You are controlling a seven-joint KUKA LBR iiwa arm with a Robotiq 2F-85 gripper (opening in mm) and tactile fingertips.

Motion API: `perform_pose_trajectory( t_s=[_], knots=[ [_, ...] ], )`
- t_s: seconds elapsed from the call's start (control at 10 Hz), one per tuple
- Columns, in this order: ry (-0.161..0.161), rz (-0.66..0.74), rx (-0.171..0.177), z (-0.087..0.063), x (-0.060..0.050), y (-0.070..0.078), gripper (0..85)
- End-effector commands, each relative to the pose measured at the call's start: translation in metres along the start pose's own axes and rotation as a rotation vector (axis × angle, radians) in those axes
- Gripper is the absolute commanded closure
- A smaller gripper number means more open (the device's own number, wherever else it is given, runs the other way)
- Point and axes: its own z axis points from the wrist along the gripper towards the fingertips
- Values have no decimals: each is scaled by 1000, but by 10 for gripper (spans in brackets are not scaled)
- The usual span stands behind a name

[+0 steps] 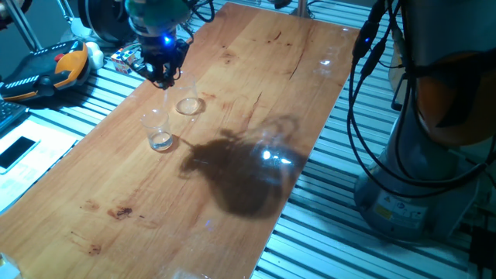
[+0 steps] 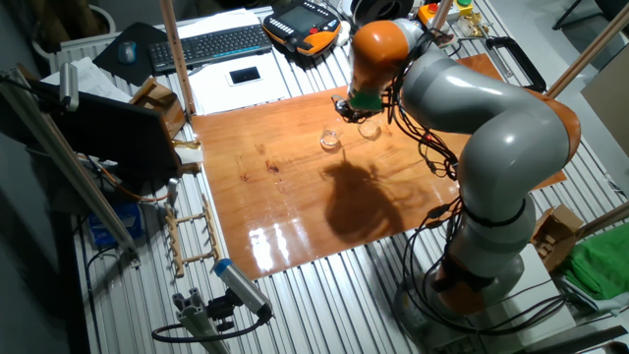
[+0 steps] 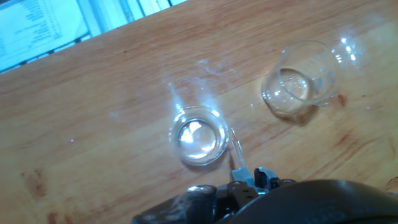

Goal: Transfer liquid using a dropper

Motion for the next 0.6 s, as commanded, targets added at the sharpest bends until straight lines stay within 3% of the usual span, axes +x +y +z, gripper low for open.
perform_pose_trajectory(
  t_s=[0.0, 0.5],
  knots=[
    [-1, -2, 1, 3, -1, -3, 840],
    [11, 19, 8, 6, -2, -7, 840]
  ],
)
